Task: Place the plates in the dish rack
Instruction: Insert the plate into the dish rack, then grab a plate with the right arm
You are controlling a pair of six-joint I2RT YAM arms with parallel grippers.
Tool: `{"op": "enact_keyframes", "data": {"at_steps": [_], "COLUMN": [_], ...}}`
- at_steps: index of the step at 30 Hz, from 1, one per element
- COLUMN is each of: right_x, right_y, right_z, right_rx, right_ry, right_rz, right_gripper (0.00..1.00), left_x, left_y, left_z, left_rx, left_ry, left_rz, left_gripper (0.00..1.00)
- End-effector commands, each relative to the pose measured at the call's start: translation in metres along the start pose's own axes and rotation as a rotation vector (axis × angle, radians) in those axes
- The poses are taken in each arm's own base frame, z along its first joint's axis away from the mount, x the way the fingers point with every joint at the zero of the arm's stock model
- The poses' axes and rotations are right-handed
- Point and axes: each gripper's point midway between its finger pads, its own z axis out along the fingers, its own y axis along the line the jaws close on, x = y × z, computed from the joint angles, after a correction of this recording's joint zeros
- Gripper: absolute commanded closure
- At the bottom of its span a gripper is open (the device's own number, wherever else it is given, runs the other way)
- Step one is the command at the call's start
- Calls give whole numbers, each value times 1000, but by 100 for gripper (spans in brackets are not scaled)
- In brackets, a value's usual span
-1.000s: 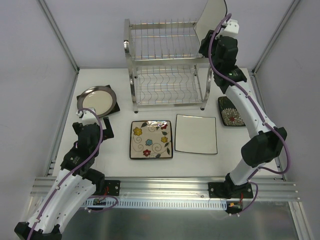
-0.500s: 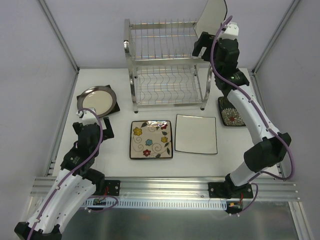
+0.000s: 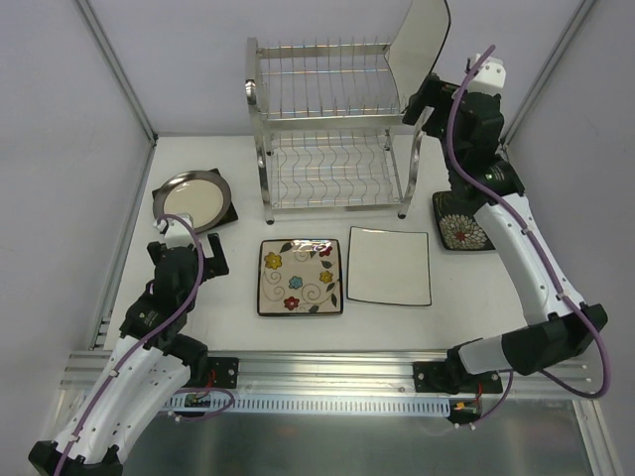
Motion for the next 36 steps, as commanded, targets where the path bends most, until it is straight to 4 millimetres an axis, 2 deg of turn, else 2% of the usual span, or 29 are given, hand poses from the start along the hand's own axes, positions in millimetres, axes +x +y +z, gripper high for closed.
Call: {"op": "enact_keyframes", "data": {"at_steps": [1,2,6,7,10,16,18,19,27,28,30,32,33,34,35,36], "right_x": [-10,-8,23,40,74,140,154,170,242,250,267,277,291,296,299,311], "right_y": [-22,-26,-51,-61,-80,-100,-107,-110,-141,-135,-141,-144,-147,-143,-148,-149], "right_z": [-33,-38,-63,-74,-95,-142,-152,-160,-195,-200,-208,-212,-218,-220,-219,-223], "right_rx": [72,81,141,159,200,195,204,203,278,242,270,271,285,263,271,273], "right_ry": [-8,1,73,115,213,410,442,476,619,655,686,700,722,738,725,739], "right_rz": [43,49,103,100,120,211,251,278,393,423,469,515,542,575,606,643], "right_gripper": [1,1,0,0,1,0,0,0,0,0,0,1,0,1,2,4], "left_x": [-9,-9,-6,-6,-5,-2,-1,0,0,0,1,1,1,2,1,1], "left_y": [-9,-10,-20,-22,-27,-32,-33,-35,-39,-39,-40,-40,-40,-40,-41,-41], "left_z": [0,0,0,0,0,1,1,1,1,0,0,0,0,0,-1,0], "left_rx": [50,57,105,113,140,164,166,175,195,196,200,203,205,204,206,209], "left_ry": [-26,-25,-3,-2,12,28,33,36,42,41,42,44,43,44,42,44], "left_rz": [-15,-15,-15,-15,-17,-18,-17,-19,-22,-23,-24,-21,-22,-23,-25,-22], "left_gripper": [1,1,1,1,1,1,1,1,1,1,1,1,1,1,1,1]}}
